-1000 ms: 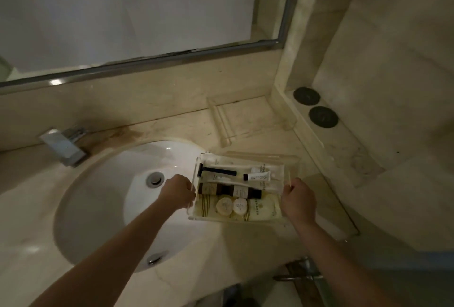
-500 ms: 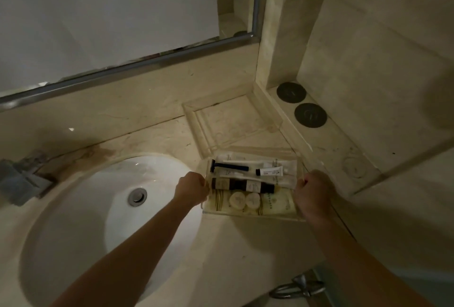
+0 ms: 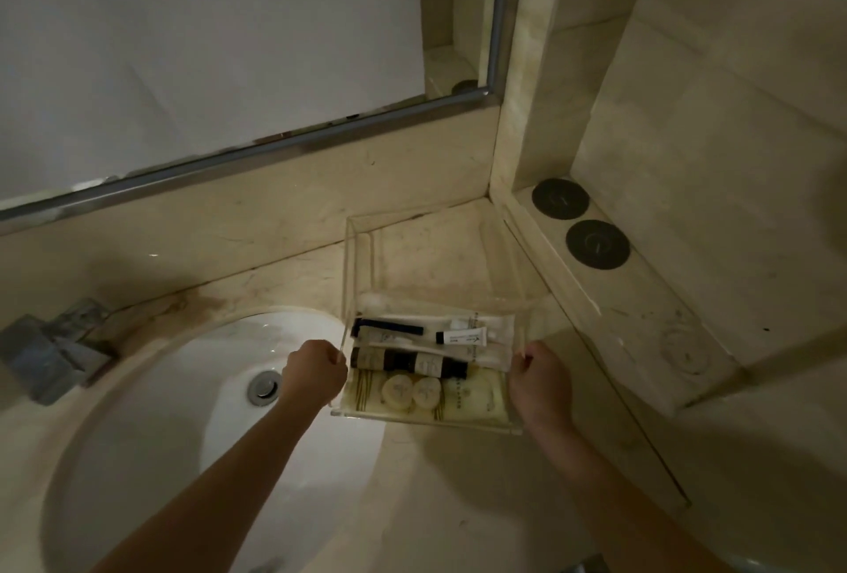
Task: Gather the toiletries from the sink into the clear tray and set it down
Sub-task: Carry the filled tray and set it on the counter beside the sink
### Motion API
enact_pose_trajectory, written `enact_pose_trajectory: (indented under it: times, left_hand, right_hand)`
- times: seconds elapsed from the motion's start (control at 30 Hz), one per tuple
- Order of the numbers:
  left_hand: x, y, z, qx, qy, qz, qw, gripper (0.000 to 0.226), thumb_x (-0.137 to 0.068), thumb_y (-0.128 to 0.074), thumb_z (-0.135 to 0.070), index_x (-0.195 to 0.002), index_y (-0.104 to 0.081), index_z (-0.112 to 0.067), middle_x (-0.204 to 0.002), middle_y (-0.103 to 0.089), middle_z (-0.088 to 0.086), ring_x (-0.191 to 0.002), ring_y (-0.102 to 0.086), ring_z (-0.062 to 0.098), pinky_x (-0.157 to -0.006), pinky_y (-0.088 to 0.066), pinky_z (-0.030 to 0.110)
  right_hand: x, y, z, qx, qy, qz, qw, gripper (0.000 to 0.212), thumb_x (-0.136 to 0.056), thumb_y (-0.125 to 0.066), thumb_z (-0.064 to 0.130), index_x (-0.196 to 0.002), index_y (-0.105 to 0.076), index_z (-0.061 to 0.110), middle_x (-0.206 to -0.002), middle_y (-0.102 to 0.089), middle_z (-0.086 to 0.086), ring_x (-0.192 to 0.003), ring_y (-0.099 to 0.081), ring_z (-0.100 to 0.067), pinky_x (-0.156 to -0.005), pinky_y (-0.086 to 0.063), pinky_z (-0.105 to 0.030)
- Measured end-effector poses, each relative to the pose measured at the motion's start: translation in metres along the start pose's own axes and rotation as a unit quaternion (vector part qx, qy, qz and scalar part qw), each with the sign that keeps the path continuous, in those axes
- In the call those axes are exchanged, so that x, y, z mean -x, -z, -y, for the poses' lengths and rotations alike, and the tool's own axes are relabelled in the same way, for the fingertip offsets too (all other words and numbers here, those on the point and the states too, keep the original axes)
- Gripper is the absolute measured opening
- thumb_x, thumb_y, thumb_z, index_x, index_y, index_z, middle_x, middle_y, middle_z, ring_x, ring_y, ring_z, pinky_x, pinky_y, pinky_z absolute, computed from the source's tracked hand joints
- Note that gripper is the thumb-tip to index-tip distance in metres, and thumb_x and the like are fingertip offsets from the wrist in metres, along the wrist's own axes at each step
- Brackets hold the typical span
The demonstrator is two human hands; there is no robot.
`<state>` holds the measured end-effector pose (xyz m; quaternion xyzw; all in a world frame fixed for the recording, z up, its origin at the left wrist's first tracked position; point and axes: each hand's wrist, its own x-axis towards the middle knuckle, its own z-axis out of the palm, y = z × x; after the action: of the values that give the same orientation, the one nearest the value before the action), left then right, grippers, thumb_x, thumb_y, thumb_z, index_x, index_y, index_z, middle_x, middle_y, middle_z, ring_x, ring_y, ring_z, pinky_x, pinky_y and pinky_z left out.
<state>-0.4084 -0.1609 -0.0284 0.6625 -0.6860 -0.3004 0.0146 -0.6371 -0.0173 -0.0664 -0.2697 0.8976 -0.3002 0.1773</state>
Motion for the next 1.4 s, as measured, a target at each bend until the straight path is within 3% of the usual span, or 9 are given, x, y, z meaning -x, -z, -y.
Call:
enact_pose_trajectory:
  times: [0.2,0.37,0.5,0.63,0.77,0.9,1.1,1.23,1.4]
  left_hand:
    - [-0.004,-0.001,-0.004,0.052,0.024,-0.025,0.998,0.022,-0.086,-0.053,-0.012,-0.074,-0.071,-0.007,-0.074,-0.072,0.012,-0.076,-0.068,0.028,-0.071,-0.055,0.037]
    - [-0.014,-0.011,-0.002,0.13,0.05,-0.028,0.99,0.022,-0.087,-0.059,-0.016,-0.079,-0.07,0.001,-0.077,-0.072,0.018,-0.081,-0.068,0.034,-0.08,-0.057,0.045]
    - [-0.02,-0.015,-0.007,0.194,0.068,-0.043,0.978,0.019,-0.085,-0.059,-0.011,-0.073,-0.067,0.0,-0.072,-0.067,0.018,-0.069,-0.062,0.029,-0.078,-0.056,0.046]
    - [-0.022,-0.015,-0.005,0.285,0.094,-0.031,0.954,0.017,-0.081,-0.056,-0.01,-0.066,-0.063,-0.007,-0.073,-0.064,0.017,-0.07,-0.055,0.027,-0.069,-0.049,0.04]
    - [-0.013,-0.015,-0.004,0.297,0.115,0.046,0.947,0.029,-0.087,-0.06,-0.038,-0.08,-0.059,-0.01,-0.088,-0.066,0.015,-0.082,-0.062,0.03,-0.073,-0.053,0.04]
    - [-0.011,-0.02,-0.012,0.268,0.151,0.104,0.946,0.061,-0.078,-0.06,-0.063,-0.096,-0.057,-0.005,-0.092,-0.065,0.014,-0.082,-0.068,0.029,-0.058,-0.056,0.031]
    - [-0.019,-0.027,-0.022,0.255,0.162,0.071,0.951,0.062,-0.079,-0.059,-0.063,-0.093,-0.054,-0.003,-0.085,-0.065,0.014,-0.066,-0.064,0.023,-0.048,-0.049,0.026]
    - [-0.024,-0.029,-0.026,0.257,0.162,0.046,0.952,0.061,-0.08,-0.062,-0.058,-0.096,-0.057,0.0,-0.087,-0.067,0.016,-0.065,-0.065,0.023,-0.047,-0.048,0.025]
    - [-0.03,-0.031,-0.03,0.29,0.176,0.017,0.94,0.064,-0.075,-0.07,-0.054,-0.105,-0.053,-0.001,-0.091,-0.066,0.016,-0.067,-0.067,0.024,-0.054,-0.057,0.03]
  right_hand:
    - [-0.015,-0.006,0.006,-0.003,0.004,0.01,1.0,0.025,-0.091,-0.05,0.013,-0.066,-0.049,0.009,-0.062,-0.051,-0.005,-0.055,-0.046,-0.019,-0.047,-0.03,-0.028]
    - [-0.031,-0.006,0.015,-0.03,0.005,0.007,1.0,0.025,-0.09,-0.051,0.013,-0.065,-0.049,0.014,-0.068,-0.054,-0.007,-0.061,-0.049,-0.021,-0.05,-0.033,-0.028]
    - [-0.041,0.0,0.027,-0.095,-0.031,0.01,0.995,0.007,-0.089,-0.055,0.014,-0.087,-0.061,0.011,-0.081,-0.061,-0.006,-0.075,-0.057,-0.023,-0.065,-0.045,-0.031]
    - [-0.041,0.001,0.024,-0.15,-0.064,0.006,0.987,0.011,-0.088,-0.056,0.018,-0.094,-0.058,0.01,-0.088,-0.061,-0.007,-0.077,-0.056,-0.022,-0.066,-0.042,-0.03]
    - [-0.028,-0.005,0.013,-0.085,-0.088,0.025,0.992,0.033,-0.09,-0.045,0.042,-0.086,-0.056,0.011,-0.083,-0.062,-0.009,-0.068,-0.054,-0.021,-0.059,-0.04,-0.031]
    - [-0.02,-0.007,0.009,-0.001,-0.096,0.075,0.993,0.05,-0.091,-0.035,0.059,-0.098,-0.053,0.013,-0.09,-0.06,-0.008,-0.081,-0.057,-0.027,-0.067,-0.04,-0.033]
    - [-0.02,-0.011,0.024,-0.07,-0.128,0.09,0.985,0.064,-0.075,-0.068,0.053,-0.113,-0.051,0.004,-0.108,-0.062,-0.015,-0.094,-0.061,-0.032,-0.074,-0.05,-0.035]
    - [-0.023,-0.015,0.036,-0.114,-0.161,0.077,0.977,0.079,-0.07,-0.076,0.047,-0.124,-0.043,-0.001,-0.123,-0.054,-0.021,-0.106,-0.057,-0.037,-0.083,-0.049,-0.038]
    - [-0.025,-0.023,0.049,-0.137,-0.205,0.063,0.967,0.096,-0.065,-0.082,0.042,-0.135,-0.031,-0.001,-0.135,-0.041,-0.023,-0.113,-0.053,-0.04,-0.085,-0.05,-0.042]
